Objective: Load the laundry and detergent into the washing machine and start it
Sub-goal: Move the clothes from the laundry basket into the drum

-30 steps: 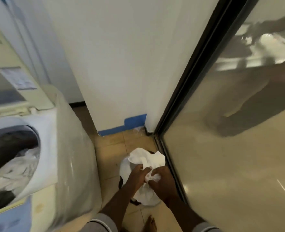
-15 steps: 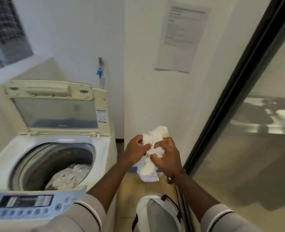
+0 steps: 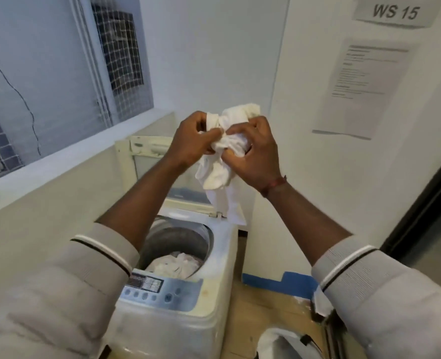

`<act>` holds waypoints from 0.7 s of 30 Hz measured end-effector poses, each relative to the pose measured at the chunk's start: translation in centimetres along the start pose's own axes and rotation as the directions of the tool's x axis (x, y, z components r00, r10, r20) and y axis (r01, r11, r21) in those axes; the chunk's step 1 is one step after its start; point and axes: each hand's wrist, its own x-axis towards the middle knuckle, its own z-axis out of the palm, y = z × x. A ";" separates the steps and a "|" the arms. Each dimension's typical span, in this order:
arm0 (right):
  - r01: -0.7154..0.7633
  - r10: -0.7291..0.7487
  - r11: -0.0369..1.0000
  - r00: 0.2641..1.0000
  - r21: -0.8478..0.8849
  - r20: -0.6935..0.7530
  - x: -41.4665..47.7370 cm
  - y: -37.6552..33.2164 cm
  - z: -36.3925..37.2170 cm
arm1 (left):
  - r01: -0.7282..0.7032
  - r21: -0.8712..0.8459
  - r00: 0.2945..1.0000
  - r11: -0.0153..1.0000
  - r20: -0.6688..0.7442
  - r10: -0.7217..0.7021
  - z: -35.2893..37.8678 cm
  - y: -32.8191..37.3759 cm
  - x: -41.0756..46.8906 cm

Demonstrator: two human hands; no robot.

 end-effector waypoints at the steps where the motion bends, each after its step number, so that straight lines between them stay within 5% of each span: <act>1: 0.004 -0.004 1.000 1.000 0.010 0.001 0.7 -0.9 1.4 | -0.003 -0.015 1.000 1.000 0.003 0.003 -1.7 -0.1 0.6; 8: -0.074 0.074 0.997 0.997 0.005 -0.033 0.3 -4.1 12.6 | 0.050 -0.013 0.994 0.999 0.100 -0.048 -11.0 -6.8 2.5; 13: -0.217 0.226 0.965 0.973 -0.149 0.042 -4.3 -4.3 19.2 | 0.148 0.046 0.954 0.988 0.256 -0.154 -14.0 -14.9 1.6; 15: -0.337 0.393 0.904 0.897 -0.262 0.202 -7.8 -2.9 21.3 | 0.079 0.288 0.884 0.954 0.422 -0.200 -14.8 -20.0 0.5; 18: -0.510 0.676 0.733 0.617 -0.450 0.402 -14.4 -0.6 23.8 | -0.054 0.540 0.750 0.840 0.577 -0.323 -15.8 -27.4 -3.1; 21: -0.517 0.752 0.657 0.498 -0.548 0.432 -19.1 0.0 24.3 | -0.125 0.744 0.786 0.656 0.478 -0.392 -16.7 -31.0 -8.0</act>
